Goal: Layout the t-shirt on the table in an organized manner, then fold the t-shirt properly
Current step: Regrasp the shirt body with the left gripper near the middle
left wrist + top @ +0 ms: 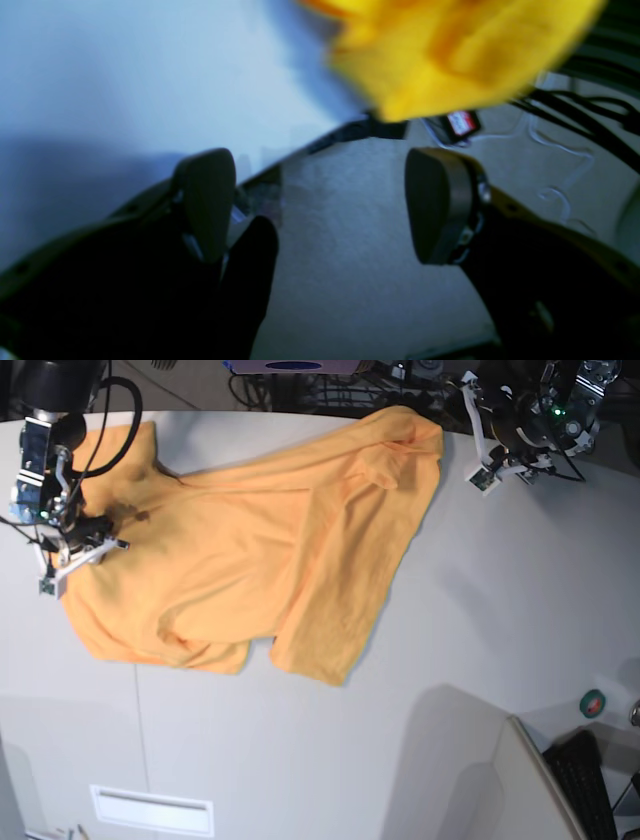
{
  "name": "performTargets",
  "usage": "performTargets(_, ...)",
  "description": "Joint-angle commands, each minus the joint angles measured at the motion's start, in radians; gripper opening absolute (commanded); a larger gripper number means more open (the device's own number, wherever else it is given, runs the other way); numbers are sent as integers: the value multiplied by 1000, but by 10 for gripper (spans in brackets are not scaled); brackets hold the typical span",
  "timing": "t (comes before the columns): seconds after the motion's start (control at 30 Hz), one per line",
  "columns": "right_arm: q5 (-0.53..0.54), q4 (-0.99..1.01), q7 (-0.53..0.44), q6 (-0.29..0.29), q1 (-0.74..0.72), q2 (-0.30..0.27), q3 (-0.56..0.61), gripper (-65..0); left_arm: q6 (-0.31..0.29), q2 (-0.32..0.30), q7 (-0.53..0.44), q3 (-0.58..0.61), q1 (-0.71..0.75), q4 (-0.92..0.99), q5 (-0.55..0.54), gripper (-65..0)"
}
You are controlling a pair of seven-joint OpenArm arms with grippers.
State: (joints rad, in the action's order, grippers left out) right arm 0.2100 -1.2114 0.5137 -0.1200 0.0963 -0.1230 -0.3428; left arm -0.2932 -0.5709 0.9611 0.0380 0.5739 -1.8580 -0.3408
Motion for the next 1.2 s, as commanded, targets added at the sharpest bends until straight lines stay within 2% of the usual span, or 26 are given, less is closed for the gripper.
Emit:
performTargets(0.0,-1,-2,29,6,9,-5,-3,-443,-22,-11,-4,-13,4,-22,-2,-140)
performTargets(0.03,-1,-2,29,6,10,-5,-3,-443,-53,-10,-4,-20,5,-33,-4,-140)
performTargets(0.1,-1,-3,26,6,13,-5,-3,-443,-154,-8,-4,-34,5,-62,-47,-142)
performTargets(0.17,-1,-6,26,6,16,-5,-3,-443,-246,-1,-4,-85,-5,-75,-137,-150)
performTargets(0.23,-1,-8,26,6,16,-8,-3,-444,-266,38,2,-103,-76,-65,-217,-211)
performTargets(0.27,-1,-8,26,6,16,-8,-3,-446,-263,62,3,-105,-119,-50,-240,-263)
performTargets(0.3,-1,-8,26,6,16,-8,-3,-447,-249,88,3,-102,-167,-21,-245,-344)
performTargets(0.4,-1,-41,24,6,41,-8,1,-449,-173,183,5,-63,-311,114,-245,-650)
performTargets(0.5,-1,-126,23,6,81,-8,6,-461,-122,236,0,6,-418,266,-231,-650)
performTargets(0.67,-1,-290,23,4,156,-7,6,-650,-79,314,-8,135,-564,528,-149,-650)
performTargets(0.87,-1,-219,24,4,165,1,6,-650,-34,397,-109,193,-665,706,30,-650)
performTargets(1.03,-1,12,23,4,7,-31,-2,-650,-34,452,-115,182,-819,877,95,-650)
performTargets(1.17,-1,190,-28,4,-129,-70,-2,-650,-34,484,-215,184,-938,984,101,-650)
